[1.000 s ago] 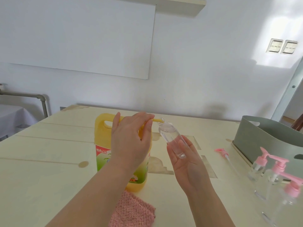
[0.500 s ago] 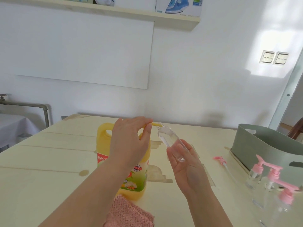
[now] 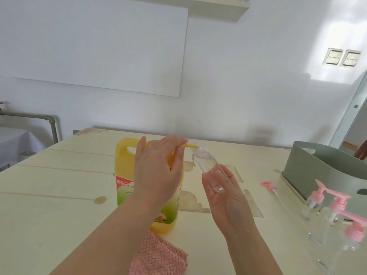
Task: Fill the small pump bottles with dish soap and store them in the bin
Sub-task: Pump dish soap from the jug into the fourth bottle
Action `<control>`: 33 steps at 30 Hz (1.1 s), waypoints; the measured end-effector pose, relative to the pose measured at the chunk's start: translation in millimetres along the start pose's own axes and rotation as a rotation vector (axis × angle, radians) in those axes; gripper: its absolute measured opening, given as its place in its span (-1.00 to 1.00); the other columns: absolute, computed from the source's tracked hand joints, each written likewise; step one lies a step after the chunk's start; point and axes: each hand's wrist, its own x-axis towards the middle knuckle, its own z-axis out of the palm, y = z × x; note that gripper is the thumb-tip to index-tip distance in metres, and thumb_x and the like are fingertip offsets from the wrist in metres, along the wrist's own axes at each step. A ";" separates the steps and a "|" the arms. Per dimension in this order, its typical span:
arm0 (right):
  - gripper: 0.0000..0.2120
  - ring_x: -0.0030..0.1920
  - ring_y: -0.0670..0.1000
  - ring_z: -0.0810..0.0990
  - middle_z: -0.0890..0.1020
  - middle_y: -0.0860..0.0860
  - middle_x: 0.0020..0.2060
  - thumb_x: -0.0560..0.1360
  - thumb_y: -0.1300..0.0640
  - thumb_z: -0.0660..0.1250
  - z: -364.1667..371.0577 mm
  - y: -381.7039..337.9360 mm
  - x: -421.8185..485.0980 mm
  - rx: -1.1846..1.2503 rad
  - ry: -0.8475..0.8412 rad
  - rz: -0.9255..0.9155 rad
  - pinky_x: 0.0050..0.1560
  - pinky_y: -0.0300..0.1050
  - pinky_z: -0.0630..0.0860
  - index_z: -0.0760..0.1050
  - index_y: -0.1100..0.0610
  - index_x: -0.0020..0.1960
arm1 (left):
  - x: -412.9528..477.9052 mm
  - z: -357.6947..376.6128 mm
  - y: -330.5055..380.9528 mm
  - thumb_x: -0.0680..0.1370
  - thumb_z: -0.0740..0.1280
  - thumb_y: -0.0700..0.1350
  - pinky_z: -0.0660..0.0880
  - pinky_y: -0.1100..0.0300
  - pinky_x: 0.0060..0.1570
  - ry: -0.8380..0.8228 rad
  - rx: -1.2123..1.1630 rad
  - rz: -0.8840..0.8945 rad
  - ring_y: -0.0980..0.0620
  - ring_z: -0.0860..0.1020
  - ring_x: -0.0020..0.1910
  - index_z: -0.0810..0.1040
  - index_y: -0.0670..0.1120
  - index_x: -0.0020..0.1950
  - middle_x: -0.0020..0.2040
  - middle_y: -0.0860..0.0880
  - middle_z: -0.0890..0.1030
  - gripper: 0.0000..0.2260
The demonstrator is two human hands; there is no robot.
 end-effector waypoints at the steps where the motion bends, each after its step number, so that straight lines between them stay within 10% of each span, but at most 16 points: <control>1: -0.67 -0.15 0.03 0.70 0.54 0.15 0.14 0.33 0.28 0.38 -0.5 0.8 0.6 0.001 0.003 0.000 -0.03 -0.13 0.64 0.48 0.21 0.09 | -0.6 0.4 -0.3 0.56 0.09 0.10 0.01 0.07 0.44 -0.001 0.001 0.001 0.13 0.51 0.10 0.59 0.12 0.11 0.07 0.17 0.62 -0.69; 18: -0.69 -0.22 0.00 0.69 0.58 0.10 0.02 0.35 0.28 0.37 12.0 -10.5 4.3 -0.035 -0.011 -0.021 0.01 -0.10 0.63 0.48 0.21 0.09 | 16.0 -14.6 10.0 0.59 0.23 0.01 0.27 0.02 0.32 -0.044 -0.044 -0.046 0.26 0.34 0.01 0.60 0.10 0.15 0.12 0.18 0.60 -0.79; 33: -0.63 -0.10 0.02 0.68 0.54 0.15 0.15 0.36 0.26 0.37 -7.0 7.0 8.7 0.020 -0.016 0.019 -0.01 -0.13 0.63 0.46 0.21 0.16 | 3.5 -0.3 -2.8 0.57 0.10 0.08 0.00 0.07 0.45 -0.062 0.011 -0.007 0.15 0.50 0.12 0.57 0.14 0.14 0.10 0.20 0.60 -0.71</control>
